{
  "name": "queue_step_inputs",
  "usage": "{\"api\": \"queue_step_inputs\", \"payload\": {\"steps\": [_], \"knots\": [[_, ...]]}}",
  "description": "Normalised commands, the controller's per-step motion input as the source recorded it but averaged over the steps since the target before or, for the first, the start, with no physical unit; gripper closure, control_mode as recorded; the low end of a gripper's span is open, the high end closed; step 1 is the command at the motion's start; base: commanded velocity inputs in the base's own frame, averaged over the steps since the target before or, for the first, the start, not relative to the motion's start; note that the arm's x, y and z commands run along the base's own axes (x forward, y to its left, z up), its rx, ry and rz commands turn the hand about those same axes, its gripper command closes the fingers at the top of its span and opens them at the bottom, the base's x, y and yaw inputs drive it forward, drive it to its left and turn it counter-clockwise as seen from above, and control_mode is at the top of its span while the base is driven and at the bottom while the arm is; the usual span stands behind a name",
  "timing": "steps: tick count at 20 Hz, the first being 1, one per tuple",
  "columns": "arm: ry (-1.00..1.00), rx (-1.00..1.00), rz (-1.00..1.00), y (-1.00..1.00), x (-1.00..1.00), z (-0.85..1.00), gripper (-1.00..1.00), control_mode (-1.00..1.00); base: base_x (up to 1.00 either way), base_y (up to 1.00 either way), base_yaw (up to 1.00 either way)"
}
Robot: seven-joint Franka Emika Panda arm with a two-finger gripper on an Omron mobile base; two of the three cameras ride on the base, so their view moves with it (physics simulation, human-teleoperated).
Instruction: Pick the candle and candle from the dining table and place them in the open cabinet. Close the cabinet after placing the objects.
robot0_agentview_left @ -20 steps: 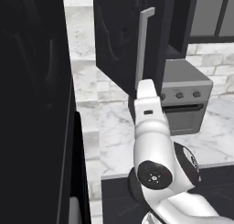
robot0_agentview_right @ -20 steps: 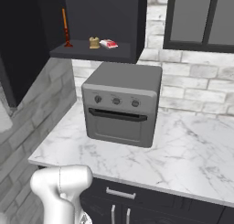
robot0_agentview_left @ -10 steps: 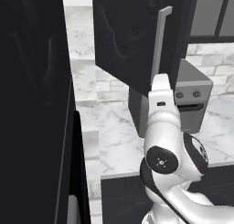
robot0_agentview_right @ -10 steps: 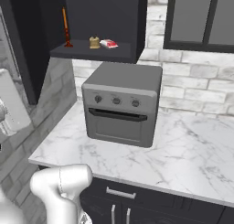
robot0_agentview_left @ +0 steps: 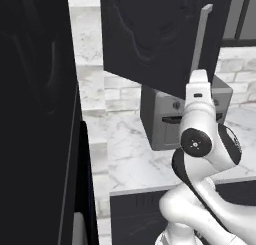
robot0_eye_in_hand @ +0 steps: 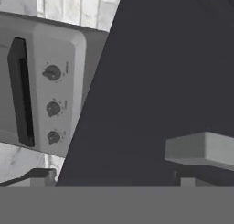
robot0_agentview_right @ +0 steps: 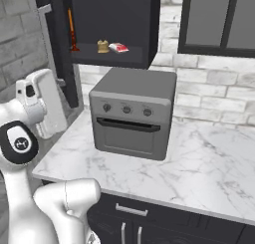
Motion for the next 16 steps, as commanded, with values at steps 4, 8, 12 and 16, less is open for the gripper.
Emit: {"api": "queue_step_inputs", "payload": {"steps": [4,8,12,16], "knots": [[0.06,0.10,0.00,-0.57,1.00,0.39,-1.00,-1.00,0.00,0.00,0.00],[0.05,0.10,0.00,-0.57,1.00,0.41,-1.00,-1.00,0.00,0.00,0.00],[0.08,0.08,0.00,-0.50,1.00,0.37,-1.00,-1.00,0.00,0.00,0.00],[0.10,0.05,0.00,-0.38,1.00,0.37,-1.00,-1.00,0.00,0.00,0.00]]}}
